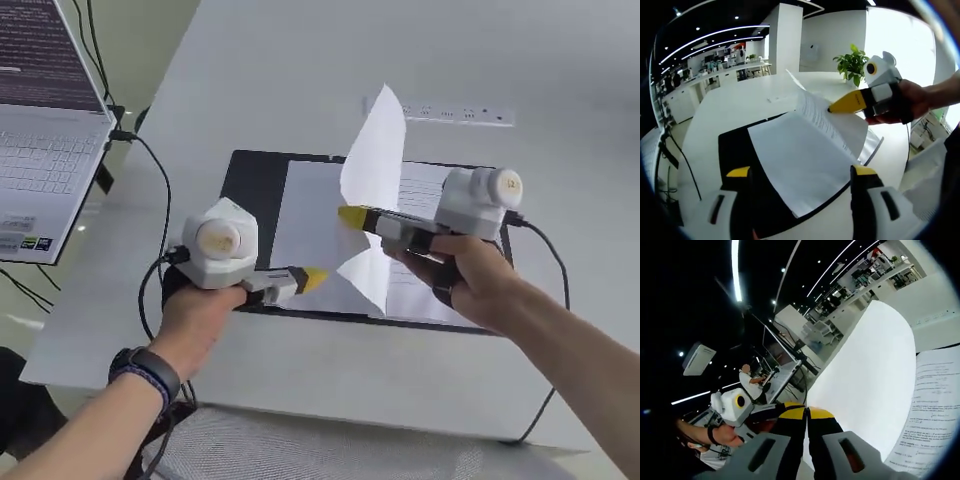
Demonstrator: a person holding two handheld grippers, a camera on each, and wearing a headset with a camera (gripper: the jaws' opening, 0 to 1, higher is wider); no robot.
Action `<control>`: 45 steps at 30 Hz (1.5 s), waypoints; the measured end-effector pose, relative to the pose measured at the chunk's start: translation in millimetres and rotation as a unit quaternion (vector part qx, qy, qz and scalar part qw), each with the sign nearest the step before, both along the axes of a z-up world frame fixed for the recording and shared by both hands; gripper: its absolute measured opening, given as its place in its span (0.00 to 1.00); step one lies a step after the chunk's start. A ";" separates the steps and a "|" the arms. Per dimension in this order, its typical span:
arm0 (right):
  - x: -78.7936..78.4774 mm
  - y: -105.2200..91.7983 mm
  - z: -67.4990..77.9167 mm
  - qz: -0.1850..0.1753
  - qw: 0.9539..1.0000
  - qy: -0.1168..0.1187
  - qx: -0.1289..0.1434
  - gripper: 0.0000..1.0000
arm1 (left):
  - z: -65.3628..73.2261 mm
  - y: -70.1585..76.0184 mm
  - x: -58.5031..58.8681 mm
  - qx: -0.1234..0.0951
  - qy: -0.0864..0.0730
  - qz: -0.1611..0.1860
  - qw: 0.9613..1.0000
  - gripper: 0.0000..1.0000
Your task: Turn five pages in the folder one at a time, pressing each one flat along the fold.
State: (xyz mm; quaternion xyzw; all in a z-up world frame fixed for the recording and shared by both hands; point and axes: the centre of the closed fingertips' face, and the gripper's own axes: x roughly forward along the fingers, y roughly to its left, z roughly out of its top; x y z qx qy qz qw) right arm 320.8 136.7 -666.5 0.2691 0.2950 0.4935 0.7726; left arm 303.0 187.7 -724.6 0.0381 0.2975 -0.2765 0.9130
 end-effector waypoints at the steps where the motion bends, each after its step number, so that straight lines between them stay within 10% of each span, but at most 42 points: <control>1: -0.4 2.1 -1.4 0.003 1.000 0.001 -0.002 0.00 | 0.0 1.9 -0.6 -0.004 0.002 0.003 1.000 0.80; 27: -10.2 44.8 -59.7 0.043 0.995 0.073 -0.056 0.00 | 1.7 41.3 -14.3 -0.018 -0.003 0.051 0.999 0.80; 45: -18.3 64.3 -99.5 0.053 0.987 0.118 -0.093 0.00 | 3.2 37.4 -32.7 -0.030 0.009 0.058 0.998 0.81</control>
